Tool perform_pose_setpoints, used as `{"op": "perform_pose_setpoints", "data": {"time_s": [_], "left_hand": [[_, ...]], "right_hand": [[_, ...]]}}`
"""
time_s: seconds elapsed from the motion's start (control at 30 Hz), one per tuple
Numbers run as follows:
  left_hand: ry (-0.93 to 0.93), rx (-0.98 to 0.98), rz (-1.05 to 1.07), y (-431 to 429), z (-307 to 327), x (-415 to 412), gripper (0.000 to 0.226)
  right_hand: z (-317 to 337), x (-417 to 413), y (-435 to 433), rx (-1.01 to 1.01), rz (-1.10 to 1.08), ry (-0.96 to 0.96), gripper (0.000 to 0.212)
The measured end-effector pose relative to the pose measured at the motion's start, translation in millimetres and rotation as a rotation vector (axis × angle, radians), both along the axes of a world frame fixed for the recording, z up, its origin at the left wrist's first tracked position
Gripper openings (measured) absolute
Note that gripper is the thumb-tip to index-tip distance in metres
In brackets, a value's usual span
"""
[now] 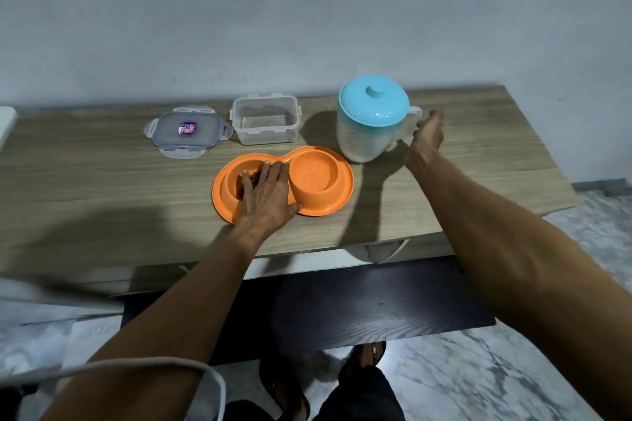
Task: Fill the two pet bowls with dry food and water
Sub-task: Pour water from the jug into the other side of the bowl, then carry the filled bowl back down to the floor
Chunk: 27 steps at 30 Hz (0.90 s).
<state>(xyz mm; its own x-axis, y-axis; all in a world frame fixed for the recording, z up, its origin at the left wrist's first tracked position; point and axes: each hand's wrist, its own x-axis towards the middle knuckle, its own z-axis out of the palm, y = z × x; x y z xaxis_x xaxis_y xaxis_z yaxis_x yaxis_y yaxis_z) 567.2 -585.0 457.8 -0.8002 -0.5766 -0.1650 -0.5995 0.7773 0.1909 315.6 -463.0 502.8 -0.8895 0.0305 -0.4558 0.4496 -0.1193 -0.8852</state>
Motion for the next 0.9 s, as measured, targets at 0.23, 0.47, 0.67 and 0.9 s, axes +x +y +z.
{"op": "perform_pose_setpoints", "data": {"time_s": [0.23, 0.47, 0.67, 0.9], "left_hand": [[0.238, 0.075, 0.302, -14.4, 7.3, 18.2, 0.094], [0.237, 0.27, 0.798, -51.0, -6.3, 52.1, 0.08], [0.181, 0.329, 0.788, -62.0, -8.1, 59.1, 0.067], [0.219, 0.489, 0.84, -61.8, -3.8, 59.5, 0.047]], "right_hand": [[-45.4, 43.0, 5.7, 0.348, 0.171, -0.021, 0.048], [-51.3, 104.4, -15.0, 0.566, 0.476, 0.06, 0.057], [-47.1, 125.7, -22.4, 0.693, 0.552, 0.044, 0.058], [-44.9, 131.6, -12.9, 0.708, 0.529, 0.01, 0.055]]}}
